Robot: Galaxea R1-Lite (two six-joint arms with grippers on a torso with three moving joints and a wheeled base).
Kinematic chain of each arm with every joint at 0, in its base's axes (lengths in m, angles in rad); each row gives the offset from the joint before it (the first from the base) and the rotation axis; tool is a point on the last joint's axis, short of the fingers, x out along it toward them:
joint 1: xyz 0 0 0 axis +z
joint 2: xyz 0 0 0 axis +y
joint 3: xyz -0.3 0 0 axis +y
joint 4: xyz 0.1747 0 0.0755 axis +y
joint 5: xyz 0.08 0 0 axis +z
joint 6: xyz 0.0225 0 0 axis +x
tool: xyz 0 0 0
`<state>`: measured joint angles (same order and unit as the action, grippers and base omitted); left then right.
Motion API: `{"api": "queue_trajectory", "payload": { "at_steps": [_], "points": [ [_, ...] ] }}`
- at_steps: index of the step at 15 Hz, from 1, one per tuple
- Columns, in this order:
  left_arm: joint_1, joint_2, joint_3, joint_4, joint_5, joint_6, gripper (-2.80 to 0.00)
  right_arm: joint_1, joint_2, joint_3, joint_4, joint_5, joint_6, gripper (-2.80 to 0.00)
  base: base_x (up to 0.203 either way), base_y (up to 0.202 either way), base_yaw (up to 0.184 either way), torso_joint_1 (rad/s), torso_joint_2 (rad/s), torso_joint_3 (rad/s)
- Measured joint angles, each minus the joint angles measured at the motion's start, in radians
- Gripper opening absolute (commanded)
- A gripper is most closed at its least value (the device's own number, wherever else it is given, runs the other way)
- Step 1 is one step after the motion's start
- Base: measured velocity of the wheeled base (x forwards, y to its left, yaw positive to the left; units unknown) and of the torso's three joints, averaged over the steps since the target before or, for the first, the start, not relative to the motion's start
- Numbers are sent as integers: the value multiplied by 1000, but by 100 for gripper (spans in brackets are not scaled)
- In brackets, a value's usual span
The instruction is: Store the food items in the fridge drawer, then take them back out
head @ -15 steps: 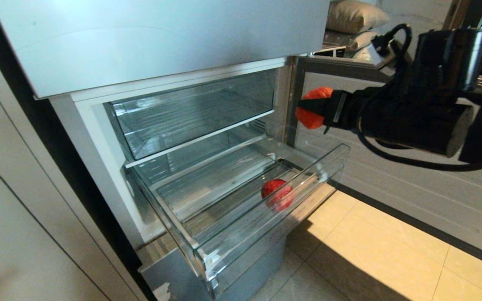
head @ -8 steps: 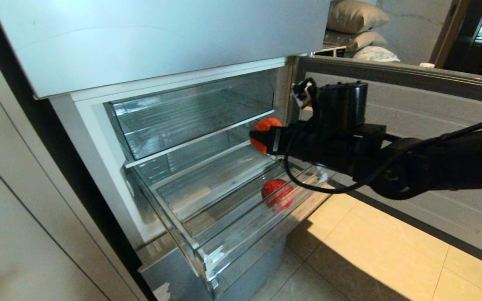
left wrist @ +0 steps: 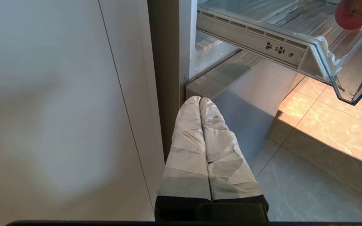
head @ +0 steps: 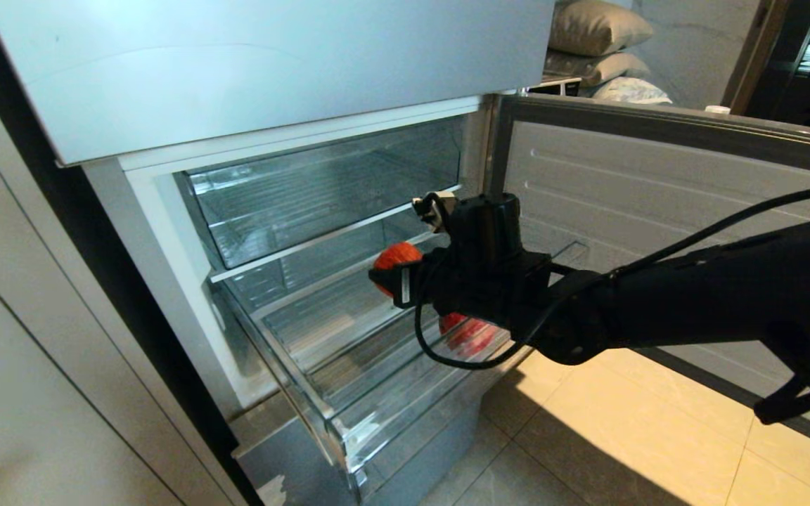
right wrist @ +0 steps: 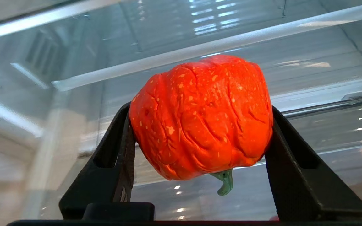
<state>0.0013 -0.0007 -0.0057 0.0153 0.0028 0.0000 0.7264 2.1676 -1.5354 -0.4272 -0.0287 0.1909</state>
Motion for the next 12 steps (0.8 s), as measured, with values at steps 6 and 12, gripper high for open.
{"api": "queue_trajectory", "payload": {
  "at_steps": [6, 12],
  "points": [
    [0, 0, 0, 0, 0, 0, -280, 20, 45, -50, 33, -3, -11, 0, 0, 0, 0, 0, 0, 0],
    [0, 0, 0, 0, 0, 0, -280, 22, 44, -57, 33, -32, -10, 0, 0, 0, 0, 0, 0, 0]
  ]
}}
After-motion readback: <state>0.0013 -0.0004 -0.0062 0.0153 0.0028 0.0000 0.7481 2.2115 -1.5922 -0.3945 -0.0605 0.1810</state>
